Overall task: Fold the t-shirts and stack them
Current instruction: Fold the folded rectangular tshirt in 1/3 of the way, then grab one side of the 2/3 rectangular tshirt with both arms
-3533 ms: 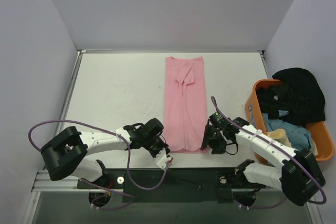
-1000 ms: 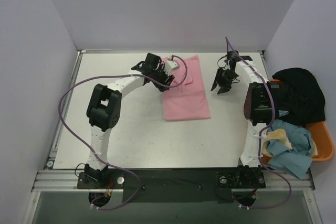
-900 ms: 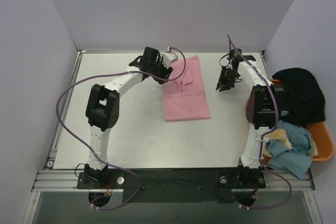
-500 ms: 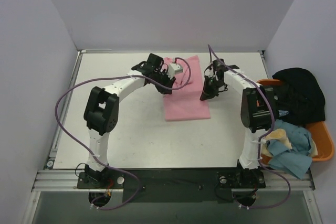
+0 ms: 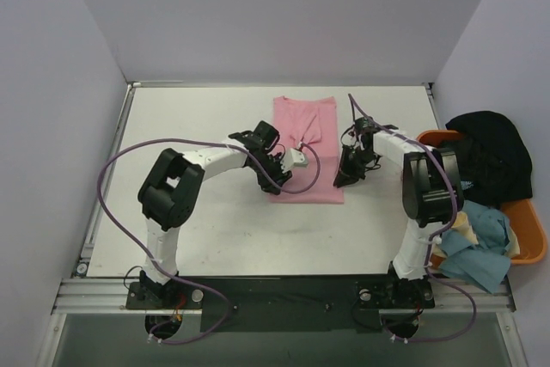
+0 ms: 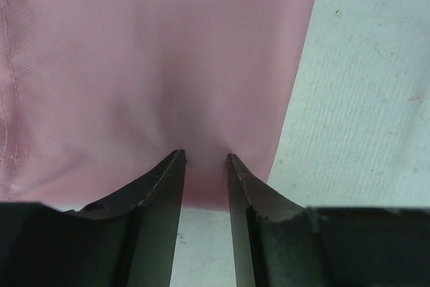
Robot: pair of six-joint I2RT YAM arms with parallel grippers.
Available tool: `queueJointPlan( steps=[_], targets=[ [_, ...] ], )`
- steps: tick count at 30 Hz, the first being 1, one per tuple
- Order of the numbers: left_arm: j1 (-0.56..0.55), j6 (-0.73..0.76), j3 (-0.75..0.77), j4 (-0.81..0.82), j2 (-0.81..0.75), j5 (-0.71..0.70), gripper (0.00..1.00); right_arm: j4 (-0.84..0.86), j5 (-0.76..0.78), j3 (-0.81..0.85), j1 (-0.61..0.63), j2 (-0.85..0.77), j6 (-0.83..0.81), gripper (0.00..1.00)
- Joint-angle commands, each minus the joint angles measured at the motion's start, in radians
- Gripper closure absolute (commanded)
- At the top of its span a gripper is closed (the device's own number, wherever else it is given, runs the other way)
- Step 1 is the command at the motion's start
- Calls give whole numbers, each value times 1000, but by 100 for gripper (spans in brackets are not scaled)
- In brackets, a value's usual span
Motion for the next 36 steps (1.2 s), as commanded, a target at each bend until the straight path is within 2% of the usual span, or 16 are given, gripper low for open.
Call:
queueJointPlan(
  steps=[1, 4, 8, 9, 13, 17, 22, 25, 26, 27, 28, 29, 30, 31, 32, 36],
  targets=[
    [-7, 106, 51, -33, -80, -37, 57, -92, 51, -34, -5, -135, -1, 86],
    [-28, 197, 34, -111, -156, 1, 51, -121, 82, -114, -6, -241, 24, 66],
    [-45, 370, -111, -126, -260, 21, 37, -95, 51, -224, -2, -286, 70, 55],
    [-50, 418, -136, -118, -266, 18, 31, -73, 50, -238, -2, -286, 84, 54],
    [-59, 438, -196, 23, -245, -35, 29, 24, 18, -299, -2, -263, 145, 52],
    [-84, 456, -183, 49, -202, -57, 29, 76, 16, -301, -3, -222, 174, 52],
    [-105, 444, -230, 118, -171, -132, 39, 96, 21, -324, -3, -191, 190, 53],
    [-105, 446, -261, 157, -154, -189, 43, 104, 31, -335, -9, -185, 191, 59],
    [-105, 446, -267, 163, -156, -195, 47, 107, 33, -336, -8, -183, 191, 64],
    [-105, 444, -275, 174, -154, -195, 52, 110, 30, -338, -8, -179, 191, 76],
    [-107, 436, -278, 178, -157, -197, 61, 118, 28, -338, -8, -174, 191, 81],
    [-105, 432, -278, 183, -157, -192, 66, 121, 24, -339, -8, -170, 193, 90],
    [-105, 421, -275, 181, -159, -190, 80, 121, 21, -338, -8, -168, 193, 97],
    [-107, 413, -270, 171, -164, -183, 87, 121, 18, -338, -8, -171, 193, 100],
    [-105, 400, -261, 168, -168, -183, 100, 119, 15, -341, -8, -173, 191, 100],
    [-104, 369, -235, 51, -203, -155, 100, 80, 5, -362, -5, -228, 168, 100]
  ],
)
